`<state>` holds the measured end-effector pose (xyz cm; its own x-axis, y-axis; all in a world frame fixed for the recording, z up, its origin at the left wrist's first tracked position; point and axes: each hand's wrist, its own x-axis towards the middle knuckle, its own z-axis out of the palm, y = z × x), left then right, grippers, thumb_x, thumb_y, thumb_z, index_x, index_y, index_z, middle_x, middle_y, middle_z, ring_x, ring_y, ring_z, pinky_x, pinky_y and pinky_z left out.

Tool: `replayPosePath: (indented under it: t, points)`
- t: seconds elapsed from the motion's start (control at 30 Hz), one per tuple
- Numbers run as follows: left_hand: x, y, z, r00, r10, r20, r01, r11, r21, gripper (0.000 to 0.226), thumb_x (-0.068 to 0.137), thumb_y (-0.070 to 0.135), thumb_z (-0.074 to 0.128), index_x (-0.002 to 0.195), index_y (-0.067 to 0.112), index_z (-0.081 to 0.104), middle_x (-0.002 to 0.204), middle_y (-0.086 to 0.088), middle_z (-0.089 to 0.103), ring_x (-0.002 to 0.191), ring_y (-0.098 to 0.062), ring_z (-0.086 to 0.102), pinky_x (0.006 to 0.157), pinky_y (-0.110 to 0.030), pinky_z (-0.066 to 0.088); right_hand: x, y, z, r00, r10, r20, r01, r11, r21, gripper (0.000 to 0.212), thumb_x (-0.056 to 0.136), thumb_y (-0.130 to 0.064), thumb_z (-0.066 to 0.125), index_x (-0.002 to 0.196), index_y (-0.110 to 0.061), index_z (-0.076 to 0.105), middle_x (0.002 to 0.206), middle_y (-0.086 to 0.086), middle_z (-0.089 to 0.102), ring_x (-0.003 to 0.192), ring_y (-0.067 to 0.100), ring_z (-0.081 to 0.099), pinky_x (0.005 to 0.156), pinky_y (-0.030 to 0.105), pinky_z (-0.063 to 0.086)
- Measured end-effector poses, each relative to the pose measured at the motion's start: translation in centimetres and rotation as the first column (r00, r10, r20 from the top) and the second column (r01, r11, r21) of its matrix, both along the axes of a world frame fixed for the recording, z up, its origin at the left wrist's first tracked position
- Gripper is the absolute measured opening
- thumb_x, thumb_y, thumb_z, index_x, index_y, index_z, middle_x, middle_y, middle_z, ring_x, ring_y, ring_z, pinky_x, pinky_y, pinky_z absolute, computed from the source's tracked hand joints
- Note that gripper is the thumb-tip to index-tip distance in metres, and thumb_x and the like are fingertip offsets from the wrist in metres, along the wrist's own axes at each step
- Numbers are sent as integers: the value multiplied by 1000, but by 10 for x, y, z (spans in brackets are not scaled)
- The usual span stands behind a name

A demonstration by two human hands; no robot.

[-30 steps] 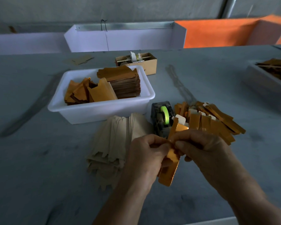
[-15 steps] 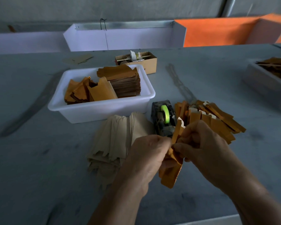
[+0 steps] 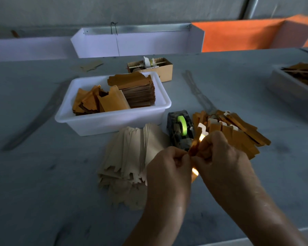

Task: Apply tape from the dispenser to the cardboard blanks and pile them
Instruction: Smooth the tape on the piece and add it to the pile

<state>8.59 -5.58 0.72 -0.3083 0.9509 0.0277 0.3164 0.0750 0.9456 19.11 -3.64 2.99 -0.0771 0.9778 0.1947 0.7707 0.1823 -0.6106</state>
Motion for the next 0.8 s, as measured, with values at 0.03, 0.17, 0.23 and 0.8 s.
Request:
replayPosePath:
  t: [0.03, 0.17, 0.23, 0.8]
  points:
    - [2, -1, 0, 999, 19, -51, -17, 999, 31, 19, 90, 21, 61, 72, 26, 64, 66, 9, 65, 68, 1, 65, 58, -15, 52, 0, -1, 0, 1000, -12, -5, 12, 1000, 0, 26, 84, -31, 66, 98, -25, 45, 77, -10, 59, 68, 2, 58, 56, 17, 47]
    - [6, -2, -4, 992, 41, -119, -33, 997, 69, 10, 91, 23, 59, 87, 23, 68, 76, 10, 65, 71, -2, 62, 62, -18, 51, 3, 0, -2, 997, -61, -35, 60, 997, -46, 29, 80, -33, 70, 93, -25, 45, 76, -9, 60, 68, 8, 60, 57, 22, 49]
    - [3, -3, -4, 991, 37, -131, -29, 998, 62, 10, 92, 24, 59, 85, 26, 66, 78, 9, 66, 71, -3, 62, 64, -21, 53, 4, 2, -4, 996, -89, 14, 90, 995, -47, 36, 74, -45, 70, 92, -25, 45, 71, -10, 55, 62, 5, 55, 52, 21, 44]
    - [-34, 14, -9, 796, 34, -605, -101, 992, -76, 16, 95, 39, 48, 101, 25, 52, 97, 6, 61, 88, -11, 61, 68, -25, 47, 18, 33, -25, 902, -72, -427, 14, 990, -138, 12, 86, -21, 62, 92, -30, 59, 78, -2, 65, 67, 12, 65, 56, 22, 49]
